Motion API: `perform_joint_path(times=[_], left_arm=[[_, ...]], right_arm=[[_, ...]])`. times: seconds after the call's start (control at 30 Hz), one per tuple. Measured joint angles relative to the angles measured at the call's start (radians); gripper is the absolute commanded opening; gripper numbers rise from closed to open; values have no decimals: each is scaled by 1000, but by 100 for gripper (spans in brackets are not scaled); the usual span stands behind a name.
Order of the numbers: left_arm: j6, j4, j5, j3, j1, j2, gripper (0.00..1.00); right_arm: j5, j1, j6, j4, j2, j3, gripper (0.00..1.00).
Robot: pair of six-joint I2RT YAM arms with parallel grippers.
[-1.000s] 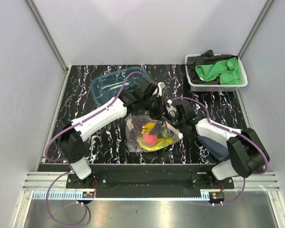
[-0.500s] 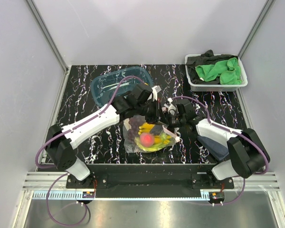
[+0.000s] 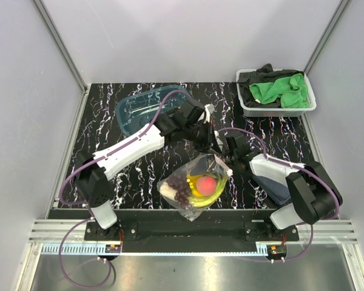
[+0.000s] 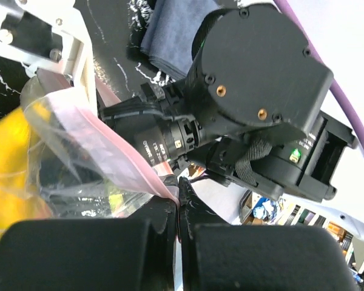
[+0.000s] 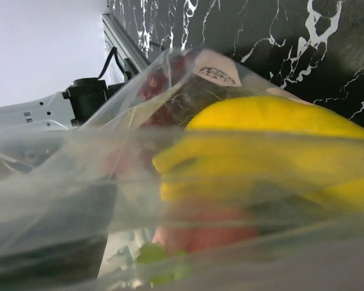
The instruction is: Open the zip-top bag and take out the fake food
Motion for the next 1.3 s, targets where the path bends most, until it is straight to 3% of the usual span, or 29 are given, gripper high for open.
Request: perform_joint_path(times=[0.33,0.5,0.7,0.87,1.1,1.23,1.3], left_arm=[[49,-19,-18,-31,-4,17,0],[97,-39,-46,-151,2,-65,0],[154,-53,-54,-167,36,-132,0],[203,-156,-68,-84,72,-102,0],[278,-331,-119,182,72,46,0],[294,-359,-132,219,75,79,0],[296,-361,-136,219,75,79,0]], right_arm=[[29,19,-54,-43,13,-23,100],[57,22,-146,-161,-1,-11,100],[43,28,-203,-210,21,50,100],[27,28,-208,-230,43,91,100],[36,23,-171,-223,49,116,100],[47,23,-150,-209,62,119,98],[48,23,-145,-199,71,119,93]])
